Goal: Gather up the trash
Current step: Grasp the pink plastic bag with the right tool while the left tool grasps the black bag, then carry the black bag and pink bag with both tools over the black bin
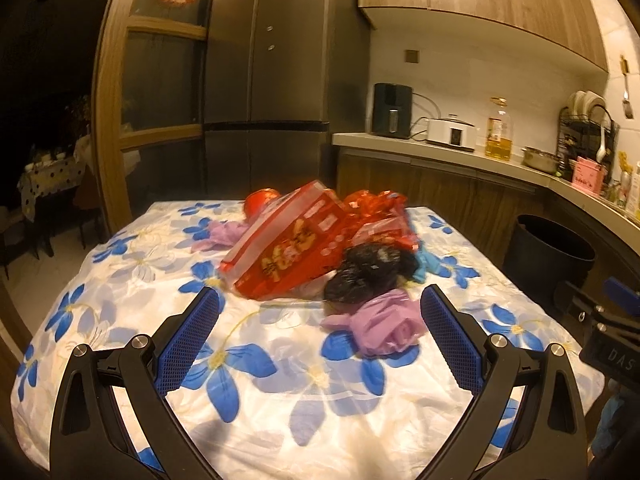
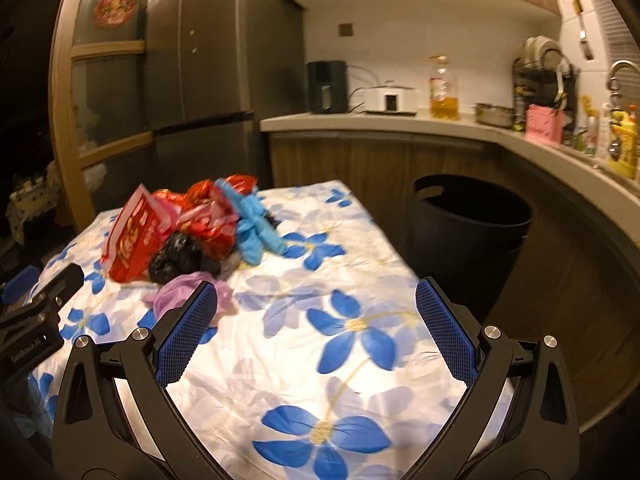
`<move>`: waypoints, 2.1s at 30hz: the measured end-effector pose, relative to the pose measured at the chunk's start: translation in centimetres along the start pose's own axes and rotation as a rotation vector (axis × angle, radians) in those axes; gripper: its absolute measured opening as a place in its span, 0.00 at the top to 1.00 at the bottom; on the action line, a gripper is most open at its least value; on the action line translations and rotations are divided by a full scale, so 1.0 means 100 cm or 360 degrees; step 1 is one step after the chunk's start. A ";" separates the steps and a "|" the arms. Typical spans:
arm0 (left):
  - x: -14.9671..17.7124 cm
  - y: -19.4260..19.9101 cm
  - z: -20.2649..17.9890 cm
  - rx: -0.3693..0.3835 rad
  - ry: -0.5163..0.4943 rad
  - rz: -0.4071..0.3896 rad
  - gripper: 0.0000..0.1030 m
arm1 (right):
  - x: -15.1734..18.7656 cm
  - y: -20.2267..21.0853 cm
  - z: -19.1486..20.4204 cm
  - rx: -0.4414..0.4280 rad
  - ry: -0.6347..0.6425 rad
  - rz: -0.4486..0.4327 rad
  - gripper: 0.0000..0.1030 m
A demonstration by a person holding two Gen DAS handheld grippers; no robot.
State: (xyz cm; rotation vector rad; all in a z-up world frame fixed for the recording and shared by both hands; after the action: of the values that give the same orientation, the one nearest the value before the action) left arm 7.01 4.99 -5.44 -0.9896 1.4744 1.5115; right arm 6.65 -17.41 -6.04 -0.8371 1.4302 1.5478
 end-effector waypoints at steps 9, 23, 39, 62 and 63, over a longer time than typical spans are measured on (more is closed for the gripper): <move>0.009 -0.024 0.026 -0.0093 0.0053 0.0047 0.06 | 0.013 -0.045 0.041 -0.0232 0.0032 0.0068 0.08; 0.007 -0.054 0.044 -0.0138 0.0090 0.0065 0.08 | 0.039 -0.107 0.091 -0.0383 0.0121 0.0246 0.32; 0.001 -0.075 0.022 -0.0068 0.0044 0.0081 0.12 | 0.048 -0.113 0.090 -0.0394 0.0203 0.0311 0.94; 0.027 -0.158 -0.031 0.0296 0.0082 0.0501 0.88 | 0.019 -0.072 0.014 -0.0281 0.0002 0.0144 0.94; 0.029 -0.157 -0.031 0.0302 0.0078 0.0499 0.91 | 0.018 -0.071 0.015 -0.0281 0.0000 0.0143 0.94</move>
State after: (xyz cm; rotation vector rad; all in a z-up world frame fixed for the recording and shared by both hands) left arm 20.42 2.11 -14.20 -0.7114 1.8373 1.5334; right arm 12.42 -15.79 -10.48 -0.8868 1.3614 1.7618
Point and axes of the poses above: each gripper's, at about its wrist camera, not at the fingertips, and y roughly against the way its jaws point, z to its left, x to its underside, the point moved 3 cm from there along -y, roughly the way its jaws point, and after that the axes turned 4 degrees about -y, right-handed, at the moved point
